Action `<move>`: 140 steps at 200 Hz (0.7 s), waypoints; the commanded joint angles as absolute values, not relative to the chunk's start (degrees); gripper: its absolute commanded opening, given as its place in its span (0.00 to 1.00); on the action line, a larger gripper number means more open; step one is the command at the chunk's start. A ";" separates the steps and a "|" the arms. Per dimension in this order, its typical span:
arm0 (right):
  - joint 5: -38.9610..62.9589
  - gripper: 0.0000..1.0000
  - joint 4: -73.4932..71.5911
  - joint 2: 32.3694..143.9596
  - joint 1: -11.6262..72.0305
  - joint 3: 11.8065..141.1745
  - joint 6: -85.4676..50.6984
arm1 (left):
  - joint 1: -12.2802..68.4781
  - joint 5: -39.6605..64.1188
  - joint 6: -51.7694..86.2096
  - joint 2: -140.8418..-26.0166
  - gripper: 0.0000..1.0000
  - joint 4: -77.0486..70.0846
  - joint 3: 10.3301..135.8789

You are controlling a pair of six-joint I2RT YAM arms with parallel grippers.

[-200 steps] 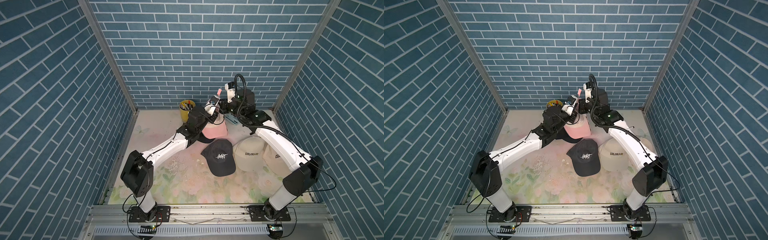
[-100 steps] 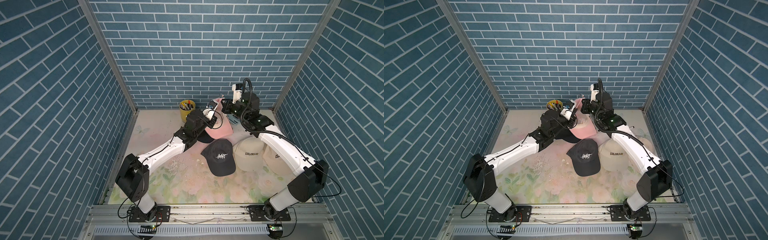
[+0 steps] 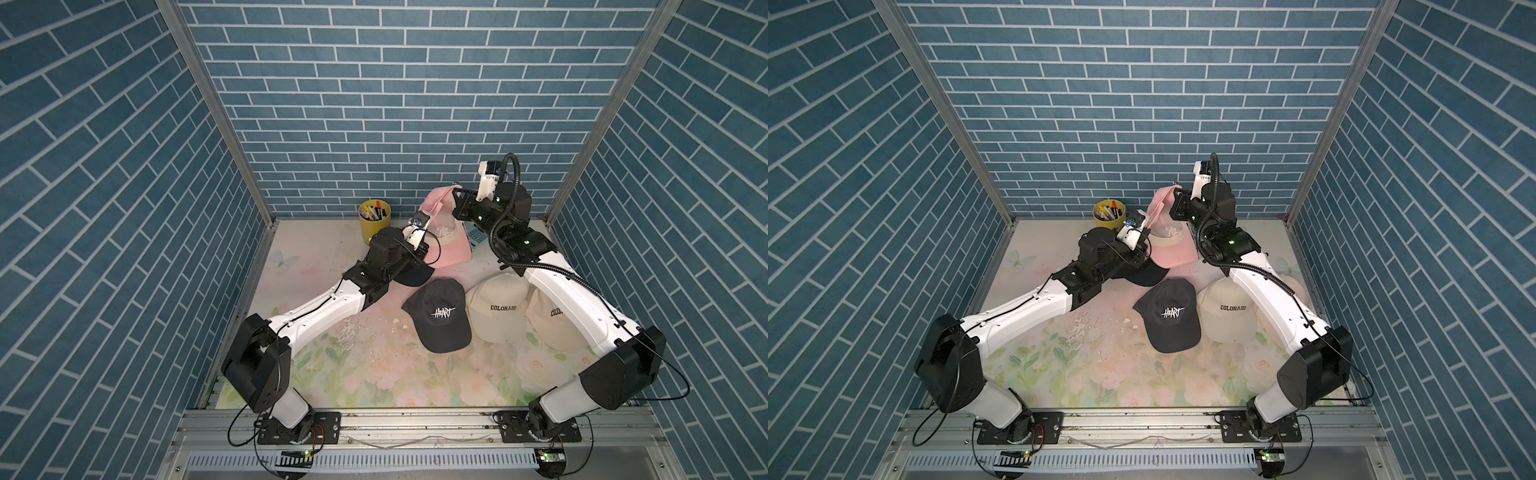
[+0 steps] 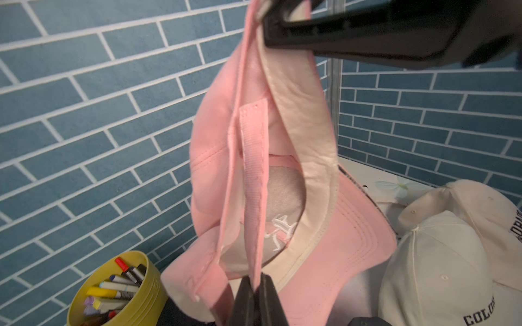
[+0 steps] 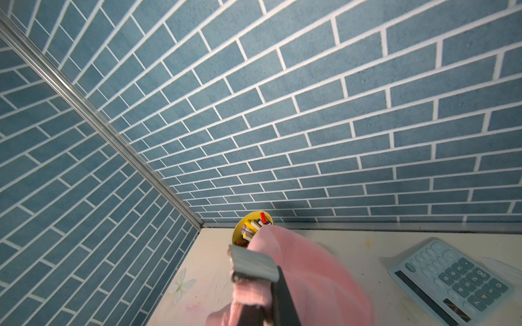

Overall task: Open the adjustable buckle of the baseball cap
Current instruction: Pull the adjustable strap on the baseball cap.

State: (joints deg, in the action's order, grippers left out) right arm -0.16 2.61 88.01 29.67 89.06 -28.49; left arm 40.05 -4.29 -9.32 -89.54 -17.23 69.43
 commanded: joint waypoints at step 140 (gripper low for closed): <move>-40.58 0.00 32.90 103.86 42.84 117.80 -34.60 | 41.29 14.59 8.94 -84.37 0.71 -28.08 58.32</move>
